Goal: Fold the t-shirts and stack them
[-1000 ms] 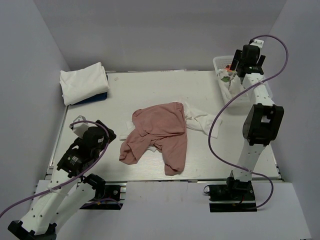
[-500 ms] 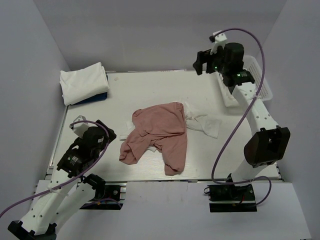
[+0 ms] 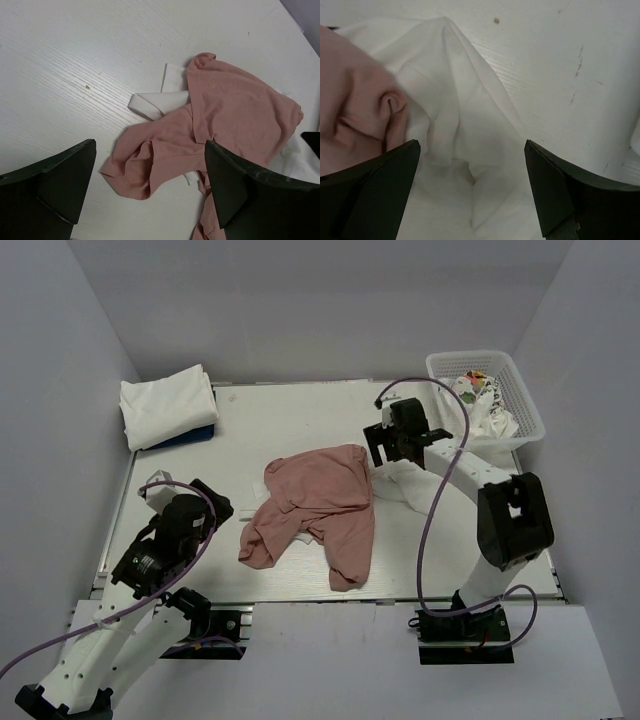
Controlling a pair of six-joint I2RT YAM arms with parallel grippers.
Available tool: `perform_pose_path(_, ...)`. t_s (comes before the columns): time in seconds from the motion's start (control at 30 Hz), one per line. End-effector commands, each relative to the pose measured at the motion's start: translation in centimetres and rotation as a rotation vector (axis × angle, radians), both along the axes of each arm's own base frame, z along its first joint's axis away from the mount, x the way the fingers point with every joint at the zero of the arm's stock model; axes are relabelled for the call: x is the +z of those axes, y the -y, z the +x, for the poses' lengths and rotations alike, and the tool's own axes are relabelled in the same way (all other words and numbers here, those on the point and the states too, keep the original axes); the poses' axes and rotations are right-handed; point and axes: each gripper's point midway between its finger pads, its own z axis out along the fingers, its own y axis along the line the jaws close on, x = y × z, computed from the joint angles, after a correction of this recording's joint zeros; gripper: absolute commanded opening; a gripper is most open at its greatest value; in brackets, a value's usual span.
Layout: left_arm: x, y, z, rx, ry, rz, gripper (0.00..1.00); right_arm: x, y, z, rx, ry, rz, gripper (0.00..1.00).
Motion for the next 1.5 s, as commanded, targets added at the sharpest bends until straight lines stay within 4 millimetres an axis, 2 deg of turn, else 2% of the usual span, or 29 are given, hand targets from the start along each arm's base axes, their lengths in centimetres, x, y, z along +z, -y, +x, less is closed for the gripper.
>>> perform_pose_path(0.0, 1.0, 0.2, 0.3, 0.006, 0.034, -0.024, 0.99, -4.9, 0.2, -0.7, 0.014, -0.099, -0.112, 0.9)
perform_pose_path(0.23, 0.8, 0.1, 0.2, 0.006, 0.026, -0.02, 0.99, -9.7, -2.6, -1.4, 0.116, -0.203, -0.14, 0.9)
perform_pose_path(0.3, 0.8, 0.1, 0.2, 0.006, 0.026, -0.02, 0.99, -10.3, -3.7, -1.8, 0.142, -0.231, -0.089, 0.84)
perform_pose_path(0.33, 0.8, 0.1, 0.2, 0.006, 0.026, -0.02, 0.99, -10.5, -3.8, -1.8, 0.142, -0.239, -0.077, 0.76)
perform_pose_path(0.37, 0.8, 0.1, 0.2, 0.006, 0.026, -0.02, 0.99, -10.6, -4.6, -2.0, 0.165, -0.244, -0.055, 0.45)
perform_pose_path(0.4, 0.8, 0.1, 0.2, 0.006, 0.026, -0.02, 0.99, -10.4, -4.8, -1.8, 0.139, -0.238, -0.029, 0.29)
perform_pose_path(0.47, 0.8, 0.1, 0.2, 0.006, 0.026, -0.02, 0.99, -8.2, -5.4, -1.2, 0.129, -0.175, 0.014, 0.01)
perform_pose_path(0.5, 0.8, 0.1, 0.2, 0.006, 0.026, -0.02, 0.99, -7.3, -5.6, -0.9, 0.116, -0.146, 0.037, 0.0)
perform_pose_path(0.57, 0.7, 0.1, 0.2, 0.006, 0.018, -0.015, 0.99, -2.1, -6.5, -0.4, 0.131, -0.027, 0.097, 0.0)
perform_pose_path(0.6, 0.7, 0.1, 0.2, 0.006, 0.018, -0.015, 0.99, 1.6, -6.8, 0.0, 0.136, 0.048, 0.133, 0.0)
perform_pose_path(0.67, 0.7, 0.1, 0.2, 0.006, 0.018, -0.015, 0.99, 5.7, -7.9, 0.0, 0.164, 0.14, 0.168, 0.0)
perform_pose_path(0.7, 0.7, 0.1, 0.2, 0.006, 0.018, -0.015, 0.99, 11.1, -8.2, -0.4, 0.181, 0.249, 0.218, 0.0)
perform_pose_path(0.77, 0.7, 0.1, 0.2, 0.006, 0.018, -0.015, 0.99, 14.9, -8.3, -0.5, 0.175, 0.337, 0.267, 0.0)
perform_pose_path(0.8, 0.7, 0.1, 0.2, 0.006, 0.018, -0.015, 0.99, 20.0, -8.1, -1.1, 0.178, 0.442, 0.326, 0.0)
perform_pose_path(0.87, 0.5, 0.1, 0.1, 0.006, 0.01, -0.011, 0.99, 23.3, -7.8, -1.8, 0.181, 0.511, 0.358, 0.0)
perform_pose_path(0.9, 0.7, 0.0, 0.0, 0.006, 0.017, -0.015, 0.99, 26.7, -7.6, -2.1, 0.18, 0.577, 0.388, 0.0)
perform_pose_path(1.0, 0.7, -0.1, 0.1, 0.013, 0.02, -0.011, 0.99, 31.2, -6.3, -2.0, 0.115, 0.665, 0.423, 0.0)
perform_pose_path(1.07, 0.9, -0.1, 0.0, 0.018, 0.029, -0.023, 0.99, 36.5, -3.7, -1.6, -0.008, 0.795, 0.45, 0.0)
perform_pose_path(1.1, 0.9, -0.1, 0.0, 0.018, 0.029, -0.023, 0.99, 37.1, -3.3, -1.2, -0.041, 0.823, 0.454, 0.0)
perform_pose_path(1.13, 0.9, -0.1, 0.0, 0.018, 0.029, -0.023, 0.99, 40.2, -1.1, -0.9, -0.157, 0.91, 0.47, 0.0)
perform_pose_path(1.17, 0.9, -0.1, 0.0, 0.018, 0.029, -0.023, 0.99, 41.4, 1.2, -0.5, -0.265, 0.956, 0.451, 0.0)
perform_pose_path(1.2, 0.9, -0.1, 0.0, 0.018, 0.029, -0.023, 0.99, 41.5, 2.5, 0.4, -0.355, 0.964, 0.426, 0.0)
perform_pose_path(1.23, 0.9, -0.1, 0.0, 0.018, 0.029, -0.023, 0.99, 45.1, 3.7, 0.2, -0.399, 1.024, 0.444, 0.0)
perform_pose_path(1.27, 0.7, -0.2, -0.1, 0.018, 0.021, -0.018, 0.99, 45.4, 5.5, 0.8, -0.468, 1.034, 0.394, 0.0)
perform_pose_path(1.3, 0.7, -0.2, -0.1, 0.018, 0.021, -0.018, 0.99, 44.4, 5.7, 2.5, -0.493, 1.017, 0.35, 0.0)
perform_pose_path(1.37, 0.7, -0.2, -0.1, 0.018, 0.021, -0.018, 0.99, 46.7, 6.9, 3.9, -0.553, 1.073, 0.321, 0.0)
perform_pose_path(1.4, 0.6, -0.3, 0.0, 0.025, 0.016, -0.009, 0.99, 47.8, 9.3, 3.5, -0.637, 1.106, 0.26, 0.0)
perform_pose_path(1.43, 0.6, -0.3, 0.0, 0.025, 0.016, -0.009, 0.99, 46.5, 9.6, 5.2, -0.671, 1.094, 0.208, 0.0)
perform_pose_path(1.47, 0.6, -0.3, 0.0, 0.03, 0.017, -0.016, 0.99, 46.8, 11.6, 5.1, -0.747, 1.109, 0.171, 0.0)
